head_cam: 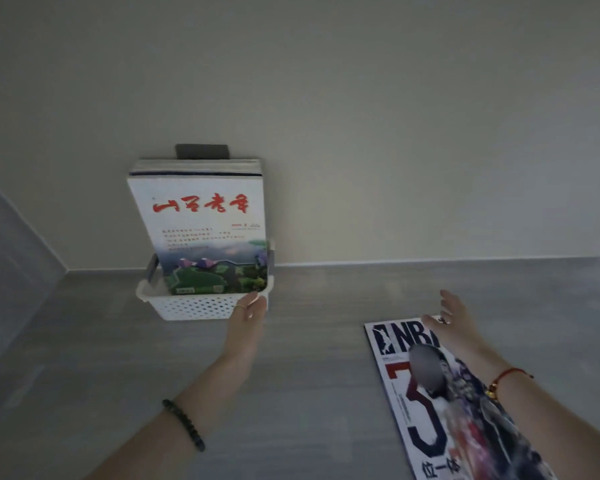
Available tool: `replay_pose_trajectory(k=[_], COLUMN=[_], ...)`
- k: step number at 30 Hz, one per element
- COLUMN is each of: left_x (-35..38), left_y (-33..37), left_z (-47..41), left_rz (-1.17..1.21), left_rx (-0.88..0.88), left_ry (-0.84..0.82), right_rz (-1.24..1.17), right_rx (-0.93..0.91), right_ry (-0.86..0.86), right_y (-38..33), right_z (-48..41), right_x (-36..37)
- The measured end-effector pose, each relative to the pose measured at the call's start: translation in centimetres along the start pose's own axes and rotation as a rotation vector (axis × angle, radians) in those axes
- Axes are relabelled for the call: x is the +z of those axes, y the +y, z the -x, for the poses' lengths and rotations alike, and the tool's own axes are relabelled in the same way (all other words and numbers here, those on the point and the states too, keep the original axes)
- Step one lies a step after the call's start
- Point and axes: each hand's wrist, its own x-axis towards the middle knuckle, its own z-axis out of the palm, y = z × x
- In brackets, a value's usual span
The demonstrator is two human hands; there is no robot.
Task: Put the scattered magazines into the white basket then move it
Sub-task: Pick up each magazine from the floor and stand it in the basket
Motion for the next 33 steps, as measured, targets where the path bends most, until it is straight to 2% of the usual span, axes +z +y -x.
replay_pose_trajectory(k=[6,8,13,18,25,28,33], left_x=[10.4,12.8,16.9,18.0,17.7,18.1,16.4], left_y=[-5.5,-7.3,-9.2,-8.5,-8.5,-8.3,-6.3], left_z=[6.1,8.3,11.7,12.0,12.0,12.4,11.9], left_rz=[0.009,0.013,-0.065,-0.12,-0.002,-0.038,0.05], left_rx=[-0.201,-0.275,-0.317,-0.315,-0.394,-0.308,-0.083], left_ry=[-0.175,-0.2,-0.216,-0.164,-0.294,-0.323,-0.352], right_rz=[0.036,0.029,0.027,0.013,-0.103,-0.1,-0.222], right_rx=[0.13,0.164,0.214,0.132,0.198,0.203,0.236], right_ry=[-0.012,-0.041,-0.1,-0.071,-0.068,-0.077,-0.136], right_y=[6.5,8.5,12.2,13.7,14.1,14.0,12.6], right_z=[1.9,2.5,3.8,4.3,3.7,3.7,3.6], right_x=[-6.0,-6.9,-7.6,-6.9,-7.1,-7.1,-6.8])
